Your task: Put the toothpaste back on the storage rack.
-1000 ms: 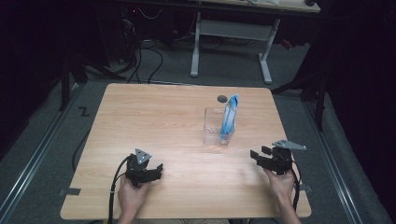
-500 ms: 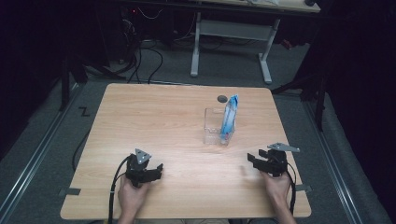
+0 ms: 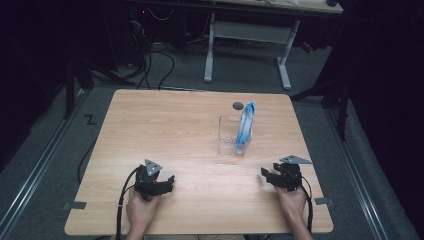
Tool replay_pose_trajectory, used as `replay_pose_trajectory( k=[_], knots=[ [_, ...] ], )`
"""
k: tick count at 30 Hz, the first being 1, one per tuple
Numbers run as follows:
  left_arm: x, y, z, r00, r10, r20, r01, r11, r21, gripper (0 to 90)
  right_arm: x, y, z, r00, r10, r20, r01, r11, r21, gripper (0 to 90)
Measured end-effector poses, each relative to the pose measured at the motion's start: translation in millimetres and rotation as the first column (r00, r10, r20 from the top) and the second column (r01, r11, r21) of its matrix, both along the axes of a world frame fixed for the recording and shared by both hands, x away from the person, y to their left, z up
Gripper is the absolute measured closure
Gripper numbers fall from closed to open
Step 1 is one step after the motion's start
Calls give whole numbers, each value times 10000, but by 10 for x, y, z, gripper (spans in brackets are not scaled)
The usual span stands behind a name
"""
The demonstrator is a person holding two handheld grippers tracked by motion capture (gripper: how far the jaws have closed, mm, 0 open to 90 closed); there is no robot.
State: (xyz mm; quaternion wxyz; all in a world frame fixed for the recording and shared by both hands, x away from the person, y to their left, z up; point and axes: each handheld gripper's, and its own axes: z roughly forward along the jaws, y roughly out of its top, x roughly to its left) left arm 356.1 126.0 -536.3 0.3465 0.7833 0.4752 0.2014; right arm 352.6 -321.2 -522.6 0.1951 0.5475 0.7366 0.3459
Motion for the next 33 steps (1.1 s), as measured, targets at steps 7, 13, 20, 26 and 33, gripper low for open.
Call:
replay_pose_trajectory(
  k=[7, 13, 20, 26, 33],
  knots=[
    [0, -1, -1, 10000, 8, 6, -8, 10000, -8, 204, -17, 64, -55, 10000, 43, 87, -40, 9993, -376, 389],
    [0, -2, -1, 10000, 11, 4, -11, 10000, -11, 204, -30, 89, -76, 9995, 38, 315, -18, 9981, -620, 388],
    [-1, -1, -1, 10000, 10, 5, -10, 10000, -12, 204, -30, 127, -82, 9992, 86, 378, -47, 9949, -1009, 372],
    [-2, -1, -1, 10000, 13, 8, -13, 10000, -8, 204, -33, 137, -83, 9993, 72, 365, -34, 9948, -1016, 357],
    [-3, -2, -2, 10000, 22, 9, -22, 10000, -10, 204, -34, 138, -83, 9993, 89, 358, -52, 9948, -1016, 352]
  ],
)
